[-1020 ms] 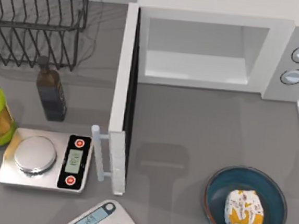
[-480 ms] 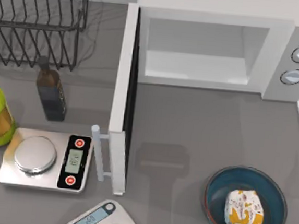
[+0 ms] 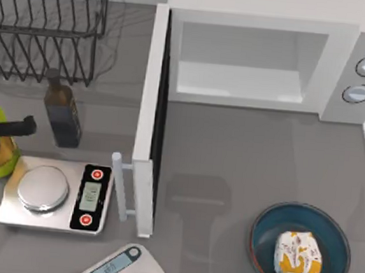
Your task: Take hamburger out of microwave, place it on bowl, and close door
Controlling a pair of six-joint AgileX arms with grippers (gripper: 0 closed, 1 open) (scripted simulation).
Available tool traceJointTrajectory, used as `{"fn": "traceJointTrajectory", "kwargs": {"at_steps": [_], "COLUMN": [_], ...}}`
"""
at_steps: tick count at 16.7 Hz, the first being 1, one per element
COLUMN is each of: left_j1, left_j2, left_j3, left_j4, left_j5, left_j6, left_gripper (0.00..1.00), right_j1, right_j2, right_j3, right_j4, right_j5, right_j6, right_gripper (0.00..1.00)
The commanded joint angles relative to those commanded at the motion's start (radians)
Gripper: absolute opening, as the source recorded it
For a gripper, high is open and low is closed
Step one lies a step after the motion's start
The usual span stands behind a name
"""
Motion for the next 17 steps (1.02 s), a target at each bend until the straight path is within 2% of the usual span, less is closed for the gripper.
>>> {"fn": "traceJointTrajectory", "kwargs": {"at_steps": [4,7,13,17], "left_j1": [-0.252,-0.351,-0.361,-0.363], "left_j2": [0.216,0.298,0.308,0.351], "left_j3": [0.161,0.227,0.231,0.151], "left_j4": [-0.161,-0.231,-0.236,-0.125], "left_j5": [-0.199,-0.29,-0.3,-0.301], "left_j6": [-0.103,-0.147,-0.153,-0.153], "left_gripper": [0.0,0.0,0.0,0.0], "right_j1": [0.0,0.0,0.0,0.0], "right_j2": [0.0,0.0,0.0,0.0], "right_j3": [0.0,0.0,0.0,0.0], "right_j4": [0.0,0.0,0.0,0.0], "right_j5": [0.0,0.0,0.0,0.0], "right_j6": [0.0,0.0,0.0,0.0], "right_gripper": [1.0,1.0,1.0,1.0]}}
